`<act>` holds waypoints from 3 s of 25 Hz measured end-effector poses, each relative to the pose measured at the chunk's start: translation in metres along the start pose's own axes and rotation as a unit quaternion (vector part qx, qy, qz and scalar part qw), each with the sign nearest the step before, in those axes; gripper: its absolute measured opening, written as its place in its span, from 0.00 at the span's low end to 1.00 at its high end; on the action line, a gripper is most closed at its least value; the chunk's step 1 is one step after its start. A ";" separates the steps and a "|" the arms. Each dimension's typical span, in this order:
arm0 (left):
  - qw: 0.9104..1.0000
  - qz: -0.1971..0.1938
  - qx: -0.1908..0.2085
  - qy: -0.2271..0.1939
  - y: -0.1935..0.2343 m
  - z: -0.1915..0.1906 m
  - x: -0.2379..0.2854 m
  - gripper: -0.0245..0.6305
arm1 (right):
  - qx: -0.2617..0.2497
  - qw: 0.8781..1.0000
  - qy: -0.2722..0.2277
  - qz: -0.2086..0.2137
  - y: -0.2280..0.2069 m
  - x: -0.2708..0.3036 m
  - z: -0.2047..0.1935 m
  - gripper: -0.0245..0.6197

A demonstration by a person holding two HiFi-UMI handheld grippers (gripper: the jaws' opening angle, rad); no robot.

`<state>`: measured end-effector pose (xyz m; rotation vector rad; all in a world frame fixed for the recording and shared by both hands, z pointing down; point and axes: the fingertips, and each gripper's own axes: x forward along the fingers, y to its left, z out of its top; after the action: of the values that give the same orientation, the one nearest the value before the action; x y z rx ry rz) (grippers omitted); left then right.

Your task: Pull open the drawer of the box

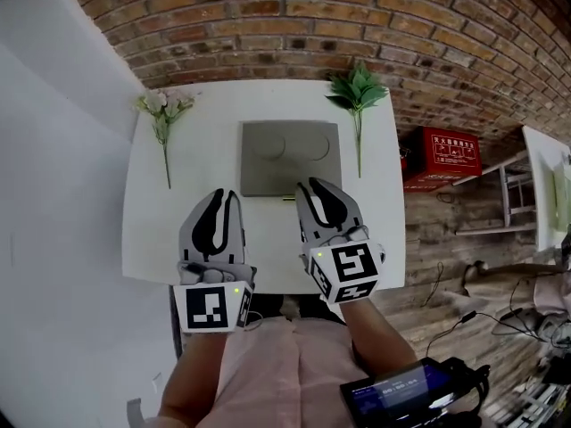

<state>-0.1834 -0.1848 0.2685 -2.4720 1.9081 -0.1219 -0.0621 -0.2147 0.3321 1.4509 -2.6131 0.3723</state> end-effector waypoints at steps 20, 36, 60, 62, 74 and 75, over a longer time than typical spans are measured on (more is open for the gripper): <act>0.993 -0.042 -0.019 0.106 0.004 -0.108 0.007 0.11 | 0.169 0.977 0.124 -0.035 -0.004 0.018 -0.158 0.17; 0.993 -0.035 -0.026 0.106 0.016 -0.107 0.032 0.11 | 0.497 0.851 0.168 -0.005 -0.016 0.040 -0.193 0.15; 0.993 -0.028 -0.031 0.106 0.020 -0.108 0.031 0.11 | 0.590 0.795 0.137 0.039 -0.014 0.052 -0.193 0.12; 0.994 -0.028 -0.031 0.105 0.019 -0.108 0.031 0.11 | 0.600 0.788 0.135 0.034 -0.015 0.050 -0.195 0.11; 0.994 -0.028 -0.028 0.104 0.015 -0.107 0.026 0.11 | 0.610 0.781 0.128 0.037 -0.011 0.046 -0.197 0.09; 0.994 -0.029 -0.028 0.103 0.015 -0.106 0.025 0.11 | 0.611 0.780 0.130 0.033 -0.010 0.045 -0.198 0.09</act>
<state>-0.1988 -0.2094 0.3748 -2.6467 1.9378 -0.3421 -0.0787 -0.2014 0.5340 1.2729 -2.0919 2.3745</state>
